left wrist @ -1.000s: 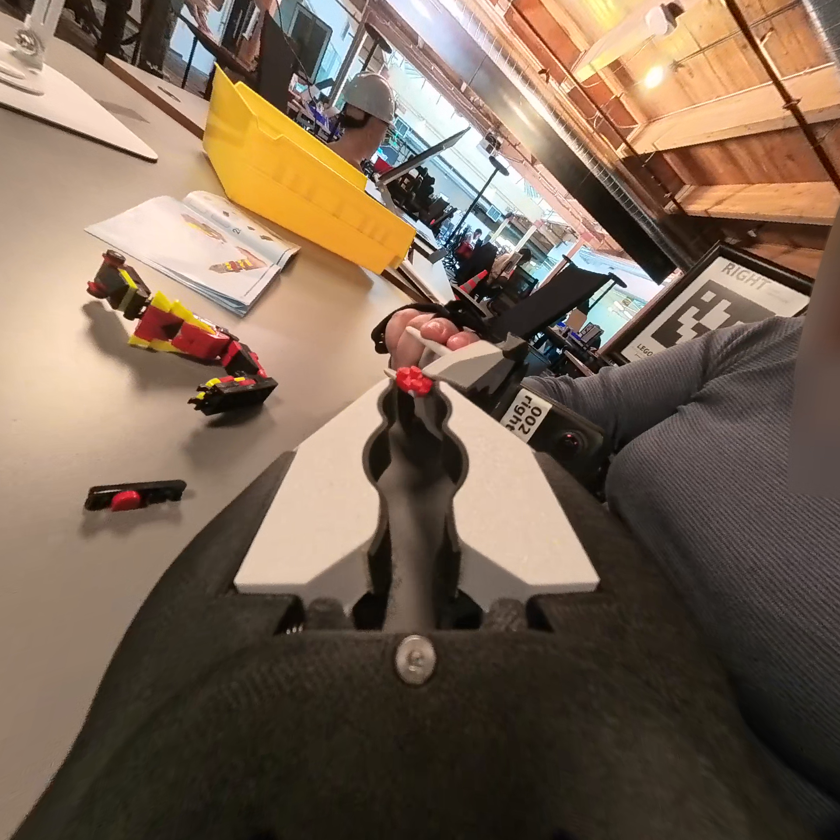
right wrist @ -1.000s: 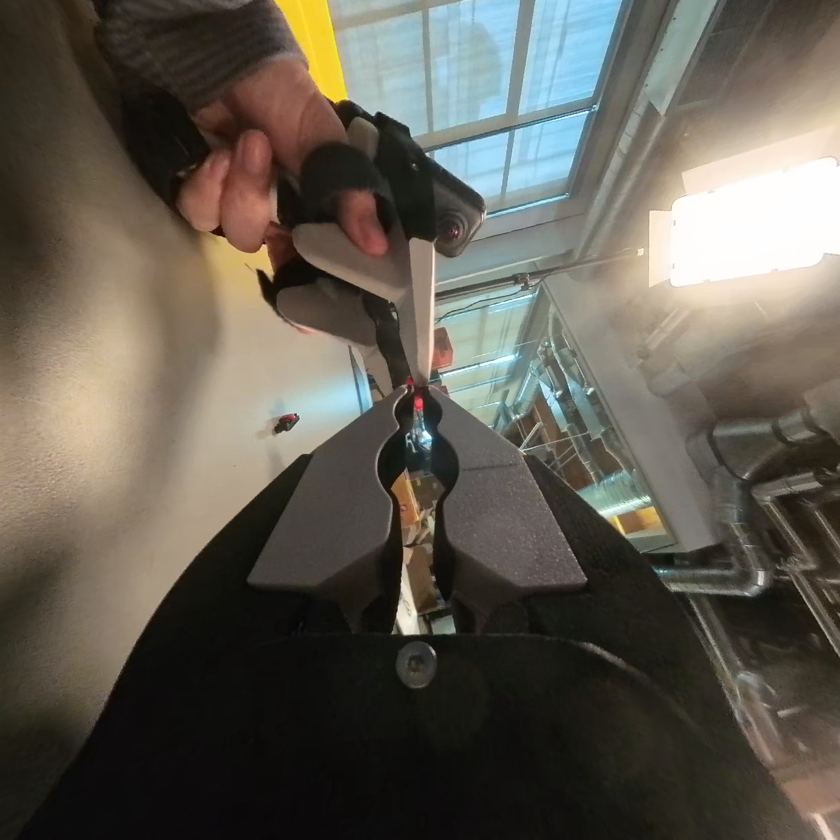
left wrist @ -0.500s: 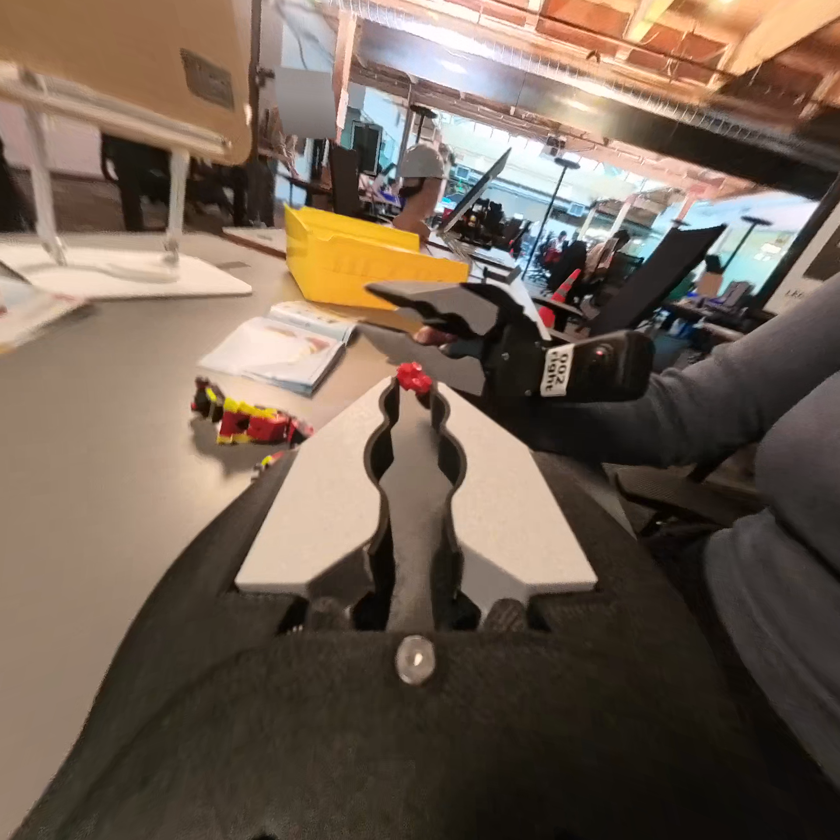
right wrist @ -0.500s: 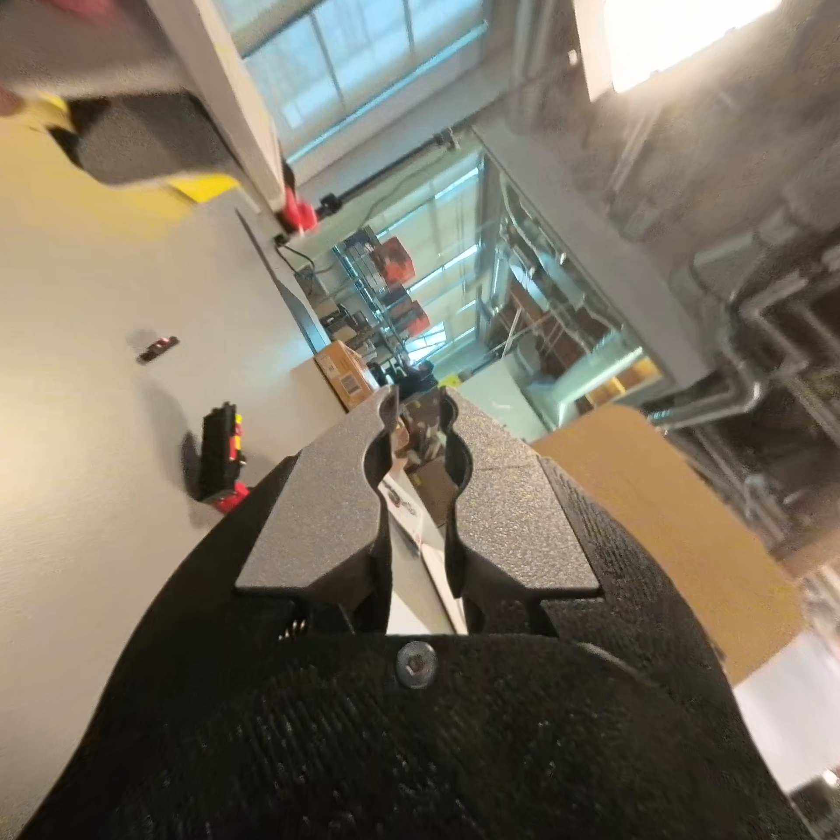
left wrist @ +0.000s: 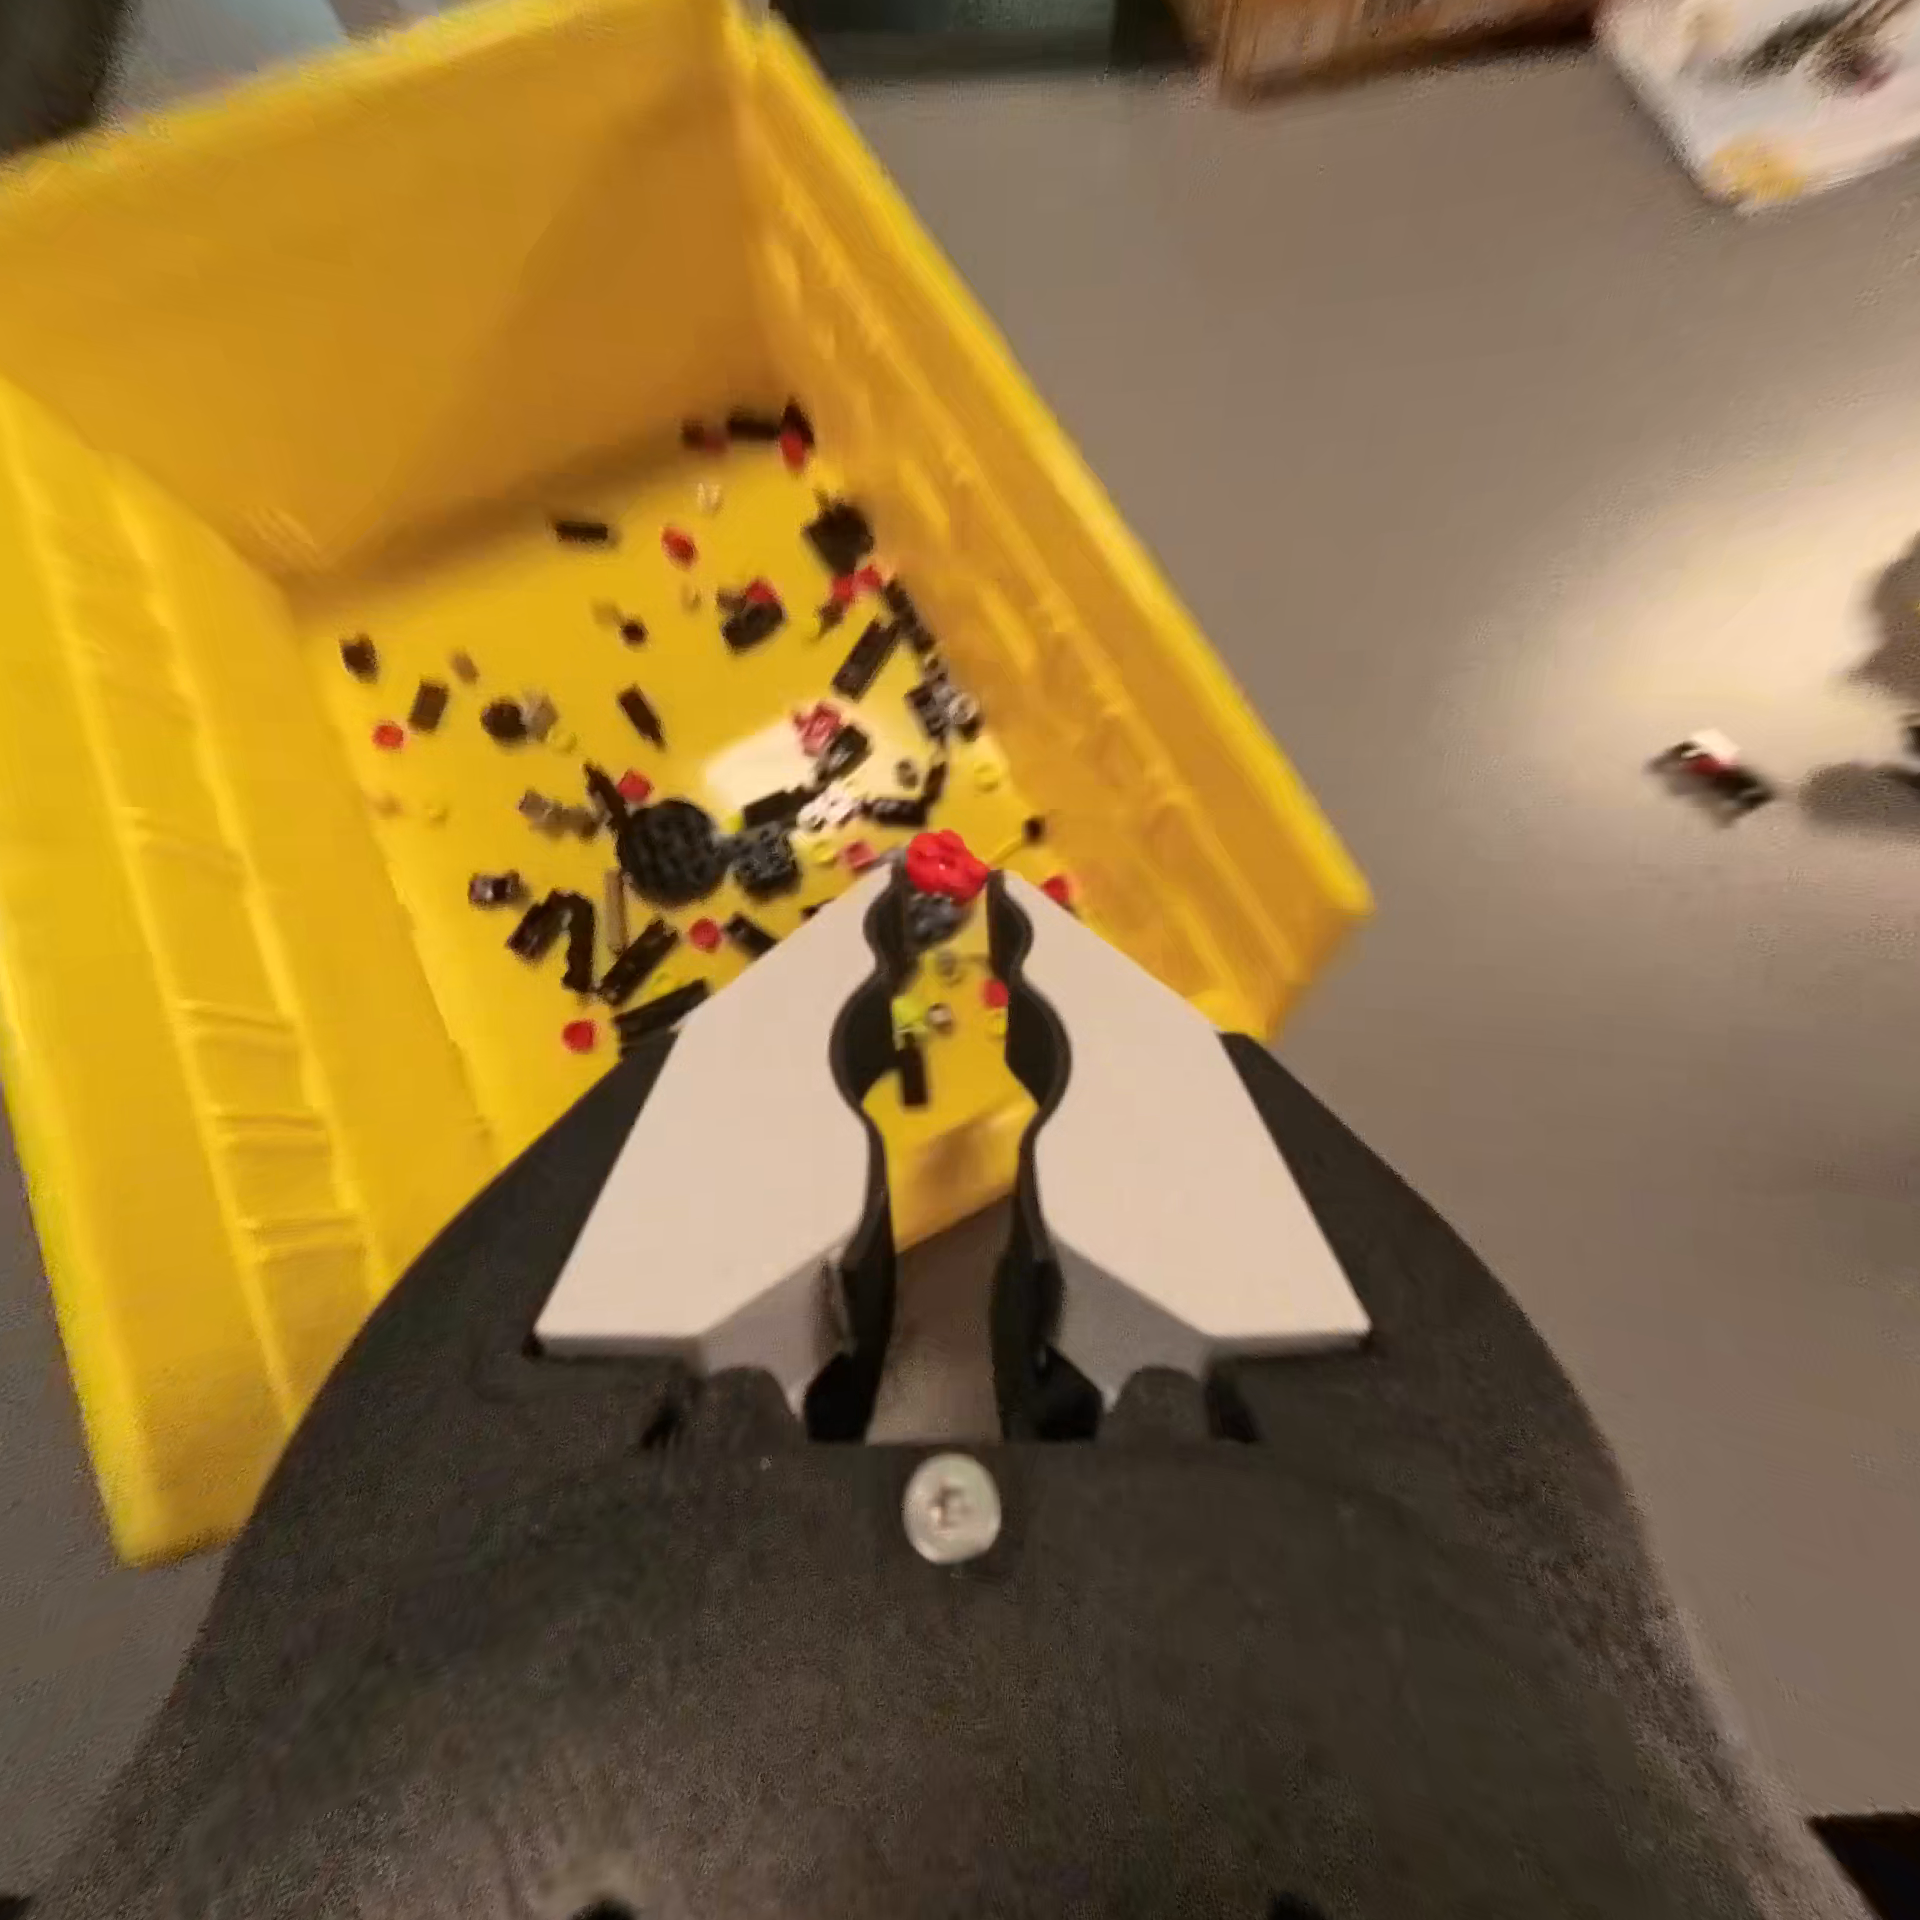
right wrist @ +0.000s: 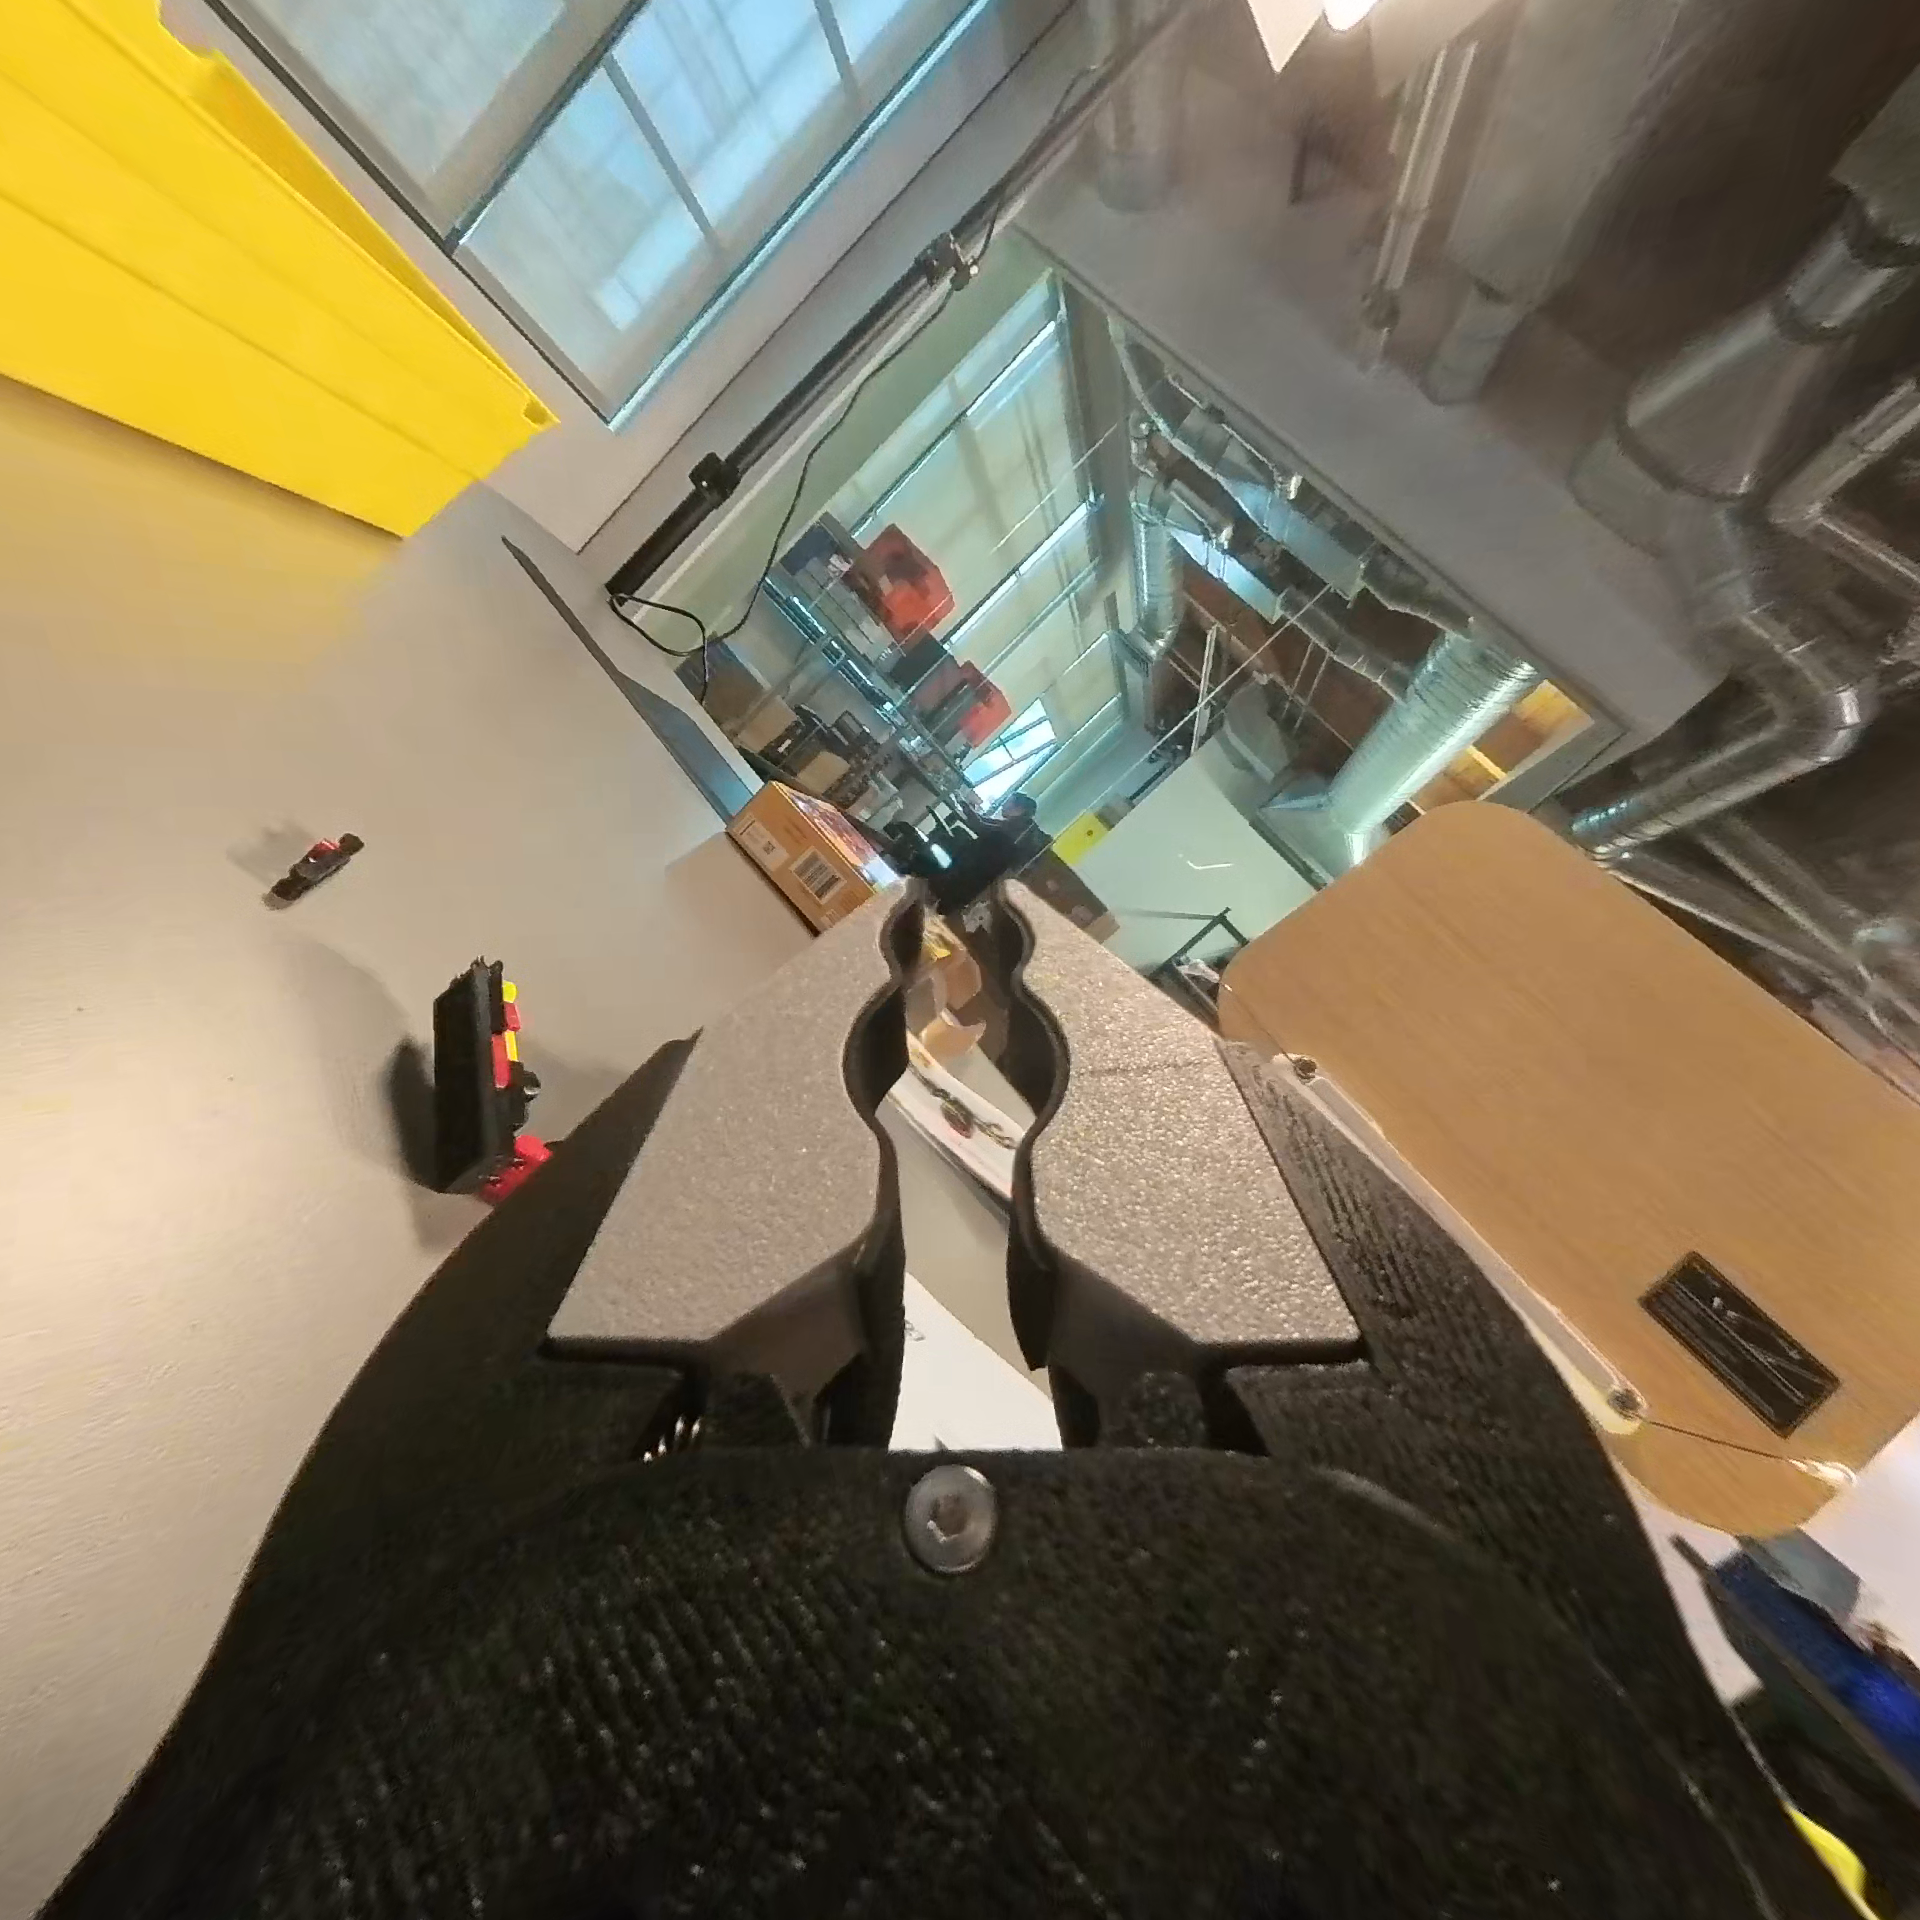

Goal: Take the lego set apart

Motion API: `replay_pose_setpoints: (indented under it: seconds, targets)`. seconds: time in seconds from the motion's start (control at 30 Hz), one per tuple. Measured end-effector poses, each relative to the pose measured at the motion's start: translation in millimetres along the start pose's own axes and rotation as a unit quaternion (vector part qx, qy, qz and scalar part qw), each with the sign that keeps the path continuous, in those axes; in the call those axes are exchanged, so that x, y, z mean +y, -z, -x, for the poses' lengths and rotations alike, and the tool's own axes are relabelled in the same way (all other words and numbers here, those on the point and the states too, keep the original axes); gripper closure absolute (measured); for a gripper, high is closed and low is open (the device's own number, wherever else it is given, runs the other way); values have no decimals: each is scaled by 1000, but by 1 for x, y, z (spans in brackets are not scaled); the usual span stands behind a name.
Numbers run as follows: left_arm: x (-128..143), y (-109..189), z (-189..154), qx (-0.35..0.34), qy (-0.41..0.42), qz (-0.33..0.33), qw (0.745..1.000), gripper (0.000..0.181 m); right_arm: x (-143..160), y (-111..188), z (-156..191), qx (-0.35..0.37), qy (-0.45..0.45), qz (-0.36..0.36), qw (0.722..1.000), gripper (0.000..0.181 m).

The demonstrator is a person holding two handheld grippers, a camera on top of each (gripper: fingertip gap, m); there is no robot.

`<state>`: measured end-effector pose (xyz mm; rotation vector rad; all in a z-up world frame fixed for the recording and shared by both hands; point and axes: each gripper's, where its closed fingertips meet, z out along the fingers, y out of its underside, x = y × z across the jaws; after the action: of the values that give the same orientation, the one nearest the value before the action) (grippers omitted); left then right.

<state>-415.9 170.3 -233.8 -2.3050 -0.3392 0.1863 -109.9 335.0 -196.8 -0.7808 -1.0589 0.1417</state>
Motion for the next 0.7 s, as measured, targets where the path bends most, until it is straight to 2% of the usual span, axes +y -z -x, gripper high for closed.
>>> replay_pose_setpoints:
  seconds: [0.13, 0.3, 0.37, 0.43, 0.5, 0.6, 0.63, 0.7]
  targets:
    - [21, -23, 48, -60, -23, 82, 995, 167, -1, 0, 0, -2, -2, -3, 1000, 173]
    - [40, -32, 54, -22, 44, 140, 989, 134, -2, 0, 1, -5, -6, -5, 1000, 173]
    - [38, -30, 57, -25, 60, 137, 988, 132, -2, 1, 0, -4, -9, -6, 1000, 174]
    - [18, -19, 47, -25, 57, 72, 995, 132, -1, 1, -1, -2, -15, -6, 1000, 174]
    - [-12, 2, 15, -6, 28, -32, 999, 132, -1, 1, -3, 0, -22, -6, 1000, 174]
    - [-40, 33, -80, 80, -59, -177, 979, 132, -1, 1, -1, -5, -30, -8, 999, 174]
    - [-37, 35, -118, 124, -98, -194, 968, 137, -2, 0, 0, -8, -32, -10, 999, 174]
    - [-17, 22, -186, 216, -164, -170, 947, 144, -3, 0, 2, -13, -33, -12, 999, 174]
